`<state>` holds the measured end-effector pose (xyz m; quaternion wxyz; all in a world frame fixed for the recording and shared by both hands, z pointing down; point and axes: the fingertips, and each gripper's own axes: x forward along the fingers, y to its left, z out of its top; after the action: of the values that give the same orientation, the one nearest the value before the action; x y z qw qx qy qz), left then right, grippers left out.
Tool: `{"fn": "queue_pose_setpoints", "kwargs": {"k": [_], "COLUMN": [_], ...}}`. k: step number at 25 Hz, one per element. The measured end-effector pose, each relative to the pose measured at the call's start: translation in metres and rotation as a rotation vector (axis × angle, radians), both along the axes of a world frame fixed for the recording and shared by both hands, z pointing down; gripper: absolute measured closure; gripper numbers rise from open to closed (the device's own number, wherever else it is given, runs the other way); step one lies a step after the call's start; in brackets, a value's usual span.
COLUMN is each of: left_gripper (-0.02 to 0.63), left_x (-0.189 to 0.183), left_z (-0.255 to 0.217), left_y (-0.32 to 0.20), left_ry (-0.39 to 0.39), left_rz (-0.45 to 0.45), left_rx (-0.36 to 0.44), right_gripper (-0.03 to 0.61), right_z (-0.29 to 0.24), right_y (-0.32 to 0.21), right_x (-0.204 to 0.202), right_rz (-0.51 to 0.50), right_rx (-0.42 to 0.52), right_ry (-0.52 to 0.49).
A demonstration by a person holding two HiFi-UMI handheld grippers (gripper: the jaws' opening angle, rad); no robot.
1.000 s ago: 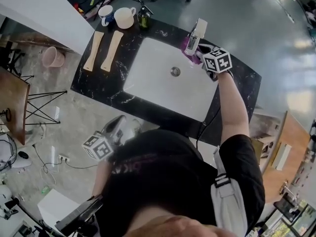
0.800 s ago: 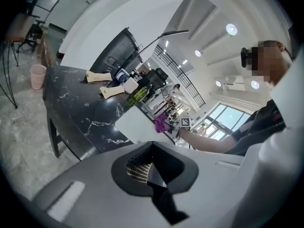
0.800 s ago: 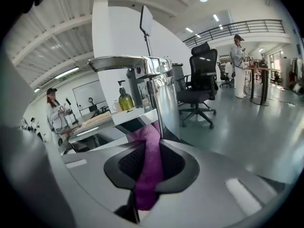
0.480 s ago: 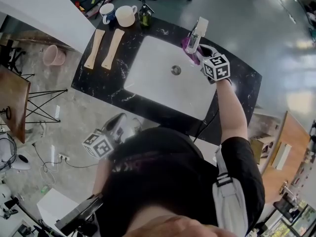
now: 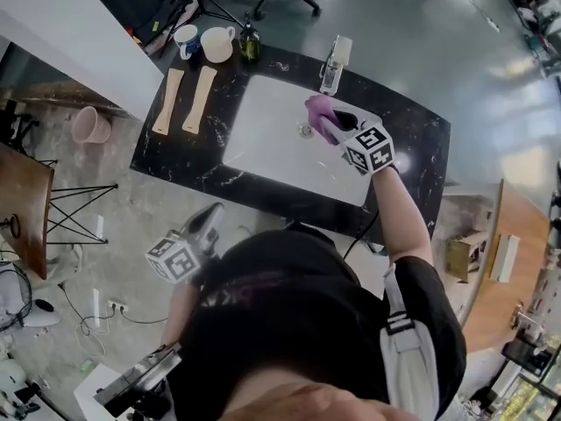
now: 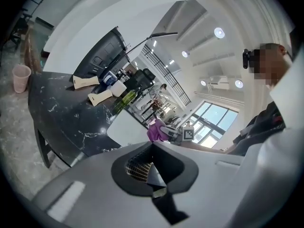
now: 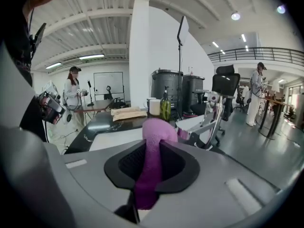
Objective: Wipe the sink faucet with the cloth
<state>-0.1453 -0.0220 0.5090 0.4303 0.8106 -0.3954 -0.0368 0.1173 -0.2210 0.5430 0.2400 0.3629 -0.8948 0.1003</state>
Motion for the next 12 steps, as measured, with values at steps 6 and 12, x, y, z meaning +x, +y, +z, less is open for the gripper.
{"fn": "queue_pose_setpoints", "kwargs": {"k": [6, 12], "left_gripper": [0.621, 0.621], "left_x": [-0.003, -0.008], "left_z": [0.001, 0.004], "left_y": [0.003, 0.001], "left_ry": [0.012, 0.008], "left_rz": [0.017, -0.020], "left_rx": [0.001, -0.013], "right_gripper": [0.505, 0.505], "right_z": [-0.056, -0.038], "right_y": [-0.032, -0.108], "right_x": [0.016, 0.052], "right_rz": [0.116, 0.241], "right_rx": [0.088, 0.020], "right_ry": [0.040, 0.140]}}
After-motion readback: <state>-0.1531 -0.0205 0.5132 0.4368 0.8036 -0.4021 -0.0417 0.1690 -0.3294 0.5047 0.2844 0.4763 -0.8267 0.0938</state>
